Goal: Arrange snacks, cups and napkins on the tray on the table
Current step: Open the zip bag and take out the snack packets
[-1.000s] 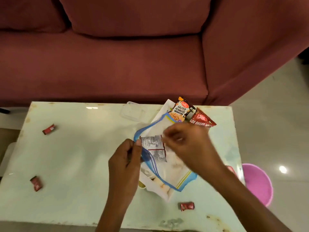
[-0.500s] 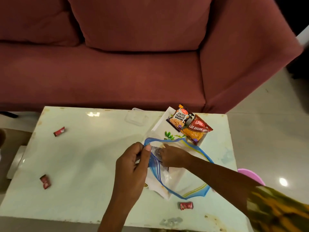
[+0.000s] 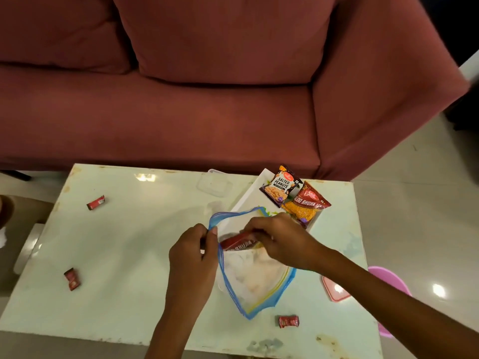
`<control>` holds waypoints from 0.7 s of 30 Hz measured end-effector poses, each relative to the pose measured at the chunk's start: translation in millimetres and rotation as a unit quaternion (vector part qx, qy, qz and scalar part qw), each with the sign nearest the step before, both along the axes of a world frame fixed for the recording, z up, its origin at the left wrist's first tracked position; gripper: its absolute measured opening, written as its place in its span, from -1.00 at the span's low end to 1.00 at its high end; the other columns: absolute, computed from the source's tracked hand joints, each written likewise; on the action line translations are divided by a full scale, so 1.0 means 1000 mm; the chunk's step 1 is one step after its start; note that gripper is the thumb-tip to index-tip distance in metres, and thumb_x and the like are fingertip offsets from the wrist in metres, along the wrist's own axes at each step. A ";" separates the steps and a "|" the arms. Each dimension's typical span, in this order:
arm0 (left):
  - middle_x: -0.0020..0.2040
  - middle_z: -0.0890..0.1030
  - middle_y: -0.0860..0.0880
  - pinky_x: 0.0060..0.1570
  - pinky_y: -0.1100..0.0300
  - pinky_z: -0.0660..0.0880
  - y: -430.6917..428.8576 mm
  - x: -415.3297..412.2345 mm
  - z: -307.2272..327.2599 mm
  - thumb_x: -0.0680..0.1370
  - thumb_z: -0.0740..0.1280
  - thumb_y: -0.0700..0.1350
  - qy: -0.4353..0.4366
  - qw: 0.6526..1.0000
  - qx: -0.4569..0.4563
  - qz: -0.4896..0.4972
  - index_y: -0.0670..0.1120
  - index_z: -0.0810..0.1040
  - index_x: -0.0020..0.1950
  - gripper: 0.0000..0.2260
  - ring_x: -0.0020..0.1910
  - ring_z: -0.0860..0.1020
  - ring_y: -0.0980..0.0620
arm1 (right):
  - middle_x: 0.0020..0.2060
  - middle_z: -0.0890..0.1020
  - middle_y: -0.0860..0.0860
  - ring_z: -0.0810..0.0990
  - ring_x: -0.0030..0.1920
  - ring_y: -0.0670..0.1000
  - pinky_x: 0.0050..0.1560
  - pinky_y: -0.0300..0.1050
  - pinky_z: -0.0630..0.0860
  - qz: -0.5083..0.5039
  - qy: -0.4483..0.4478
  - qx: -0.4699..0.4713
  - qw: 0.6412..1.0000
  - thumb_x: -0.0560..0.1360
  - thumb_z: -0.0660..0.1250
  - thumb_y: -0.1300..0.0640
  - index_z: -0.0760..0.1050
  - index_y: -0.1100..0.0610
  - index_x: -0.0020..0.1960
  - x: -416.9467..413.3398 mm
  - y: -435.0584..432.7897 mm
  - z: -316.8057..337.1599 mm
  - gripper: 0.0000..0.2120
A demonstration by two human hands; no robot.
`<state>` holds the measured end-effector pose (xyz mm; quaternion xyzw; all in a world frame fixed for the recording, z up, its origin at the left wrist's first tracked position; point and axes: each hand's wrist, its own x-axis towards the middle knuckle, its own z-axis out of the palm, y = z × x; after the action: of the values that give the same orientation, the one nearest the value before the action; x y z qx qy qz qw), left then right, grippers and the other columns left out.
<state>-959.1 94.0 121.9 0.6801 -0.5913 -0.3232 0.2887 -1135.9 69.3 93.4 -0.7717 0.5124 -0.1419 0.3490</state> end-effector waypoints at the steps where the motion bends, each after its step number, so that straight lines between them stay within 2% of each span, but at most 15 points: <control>1: -0.43 0.48 -0.11 -0.39 0.40 0.33 -0.002 0.001 0.000 0.55 0.21 -0.13 -0.004 1.000 -0.005 0.006 -0.17 0.37 -0.35 -0.72 -0.45 0.40 0.04 | -0.15 0.68 0.08 0.61 -0.13 0.05 -0.11 -0.07 0.51 -0.044 -0.045 0.018 0.998 0.48 0.25 0.34 0.59 0.17 -0.01 -0.008 0.001 0.013 -0.81; 3: -0.41 0.50 -0.13 -0.41 0.35 0.33 -0.007 0.002 0.000 0.56 0.20 -0.13 -0.010 1.000 -0.003 0.014 -0.19 0.38 -0.34 -0.72 -0.43 0.44 -0.01 | -0.24 0.64 0.04 0.58 -0.18 -0.07 -0.13 -0.14 0.51 -0.127 -0.157 0.070 0.977 0.48 0.27 0.38 0.58 0.15 -0.12 -0.024 0.003 0.034 -0.82; 6: -0.36 0.55 -0.21 -0.36 0.23 0.36 -0.011 0.002 -0.002 0.57 0.19 -0.12 -0.009 1.000 0.006 0.022 -0.25 0.42 -0.30 -0.71 -0.34 0.51 -0.15 | -0.35 0.59 -0.09 0.55 -0.29 -0.19 -0.29 -0.33 0.50 -0.222 -0.336 0.113 0.908 0.44 0.30 0.29 0.53 0.09 -0.20 -0.046 0.002 0.054 -0.87; 7: -0.35 0.56 -0.22 -0.34 0.20 0.39 -0.012 0.002 -0.002 0.57 0.19 -0.12 -0.005 1.000 0.005 0.025 -0.25 0.42 -0.30 -0.71 -0.32 0.53 -0.17 | -0.38 0.60 -0.11 0.55 -0.32 -0.20 -0.34 -0.34 0.50 -0.241 -0.375 0.116 0.887 0.41 0.30 0.22 0.52 0.10 -0.20 -0.053 0.001 0.058 -0.94; 9: -0.36 0.57 -0.24 -0.29 0.11 0.43 -0.013 0.002 -0.002 0.57 0.20 -0.12 0.008 0.999 0.003 0.034 -0.26 0.42 -0.31 -0.70 -0.29 0.56 -0.21 | -0.39 0.61 -0.10 0.56 -0.33 -0.16 -0.37 -0.31 0.52 -0.271 -0.422 0.104 0.859 0.38 0.27 0.14 0.52 0.09 -0.21 -0.065 -0.004 0.063 -0.94; 13: -0.37 0.56 -0.26 -0.28 0.00 0.41 -0.015 0.004 -0.003 0.56 0.21 -0.10 0.039 0.997 0.012 0.059 -0.23 0.40 -0.35 -0.69 -0.25 0.59 -0.27 | -0.35 0.64 -0.09 0.59 -0.29 -0.13 -0.29 -0.25 0.59 -0.338 -0.449 0.067 0.824 0.47 0.23 0.19 0.51 0.06 -0.20 -0.091 -0.024 0.051 -0.87; 16: -0.38 0.56 -0.22 -0.18 -0.09 0.48 -0.014 0.008 -0.010 0.56 0.22 -0.09 0.052 0.996 0.031 0.069 -0.21 0.42 -0.35 -0.69 -0.24 0.60 -0.25 | -0.39 0.63 -0.14 0.57 -0.35 -0.19 -0.34 -0.29 0.56 -0.409 -0.439 0.057 0.798 0.57 0.13 0.29 0.47 0.07 -0.19 -0.106 -0.040 0.014 -0.75; 17: -0.39 0.56 -0.18 -0.14 -0.11 0.50 -0.014 0.009 -0.014 0.56 0.22 -0.09 0.057 0.995 0.035 0.073 -0.20 0.43 -0.35 -0.69 -0.26 0.61 -0.22 | -0.41 0.62 -0.15 0.56 -0.38 -0.19 -0.36 -0.29 0.55 -0.435 -0.426 0.058 0.791 0.58 0.12 0.29 0.46 0.08 -0.20 -0.110 -0.044 -0.003 -0.75; 19: -0.45 0.54 -0.10 -0.08 -0.11 0.56 -0.014 0.010 -0.021 0.56 0.22 -0.10 0.075 0.993 0.044 0.083 -0.20 0.43 -0.35 -0.69 -0.35 0.61 -0.01 | -0.40 0.60 -0.09 0.53 -0.39 -0.15 -0.36 -0.25 0.52 -0.478 -0.384 0.069 0.787 0.58 0.14 0.29 0.44 0.08 -0.21 -0.112 -0.054 -0.040 -0.76; 21: -0.42 0.56 -0.10 -0.12 -0.03 0.59 -0.013 0.010 -0.027 0.56 0.22 -0.10 0.087 0.991 0.052 0.088 -0.23 0.42 -0.34 -0.68 -0.40 0.59 0.13 | -0.32 0.55 0.00 0.50 -0.34 -0.10 -0.37 -0.27 0.48 -0.498 -0.326 0.083 0.799 0.56 0.16 0.30 0.44 0.07 -0.21 -0.112 -0.063 -0.076 -0.77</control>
<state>-948.9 80.7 94.6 0.7133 -0.4839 -0.3846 0.3305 -1247.8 6.2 17.1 -0.2859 0.6919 -0.4966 0.4393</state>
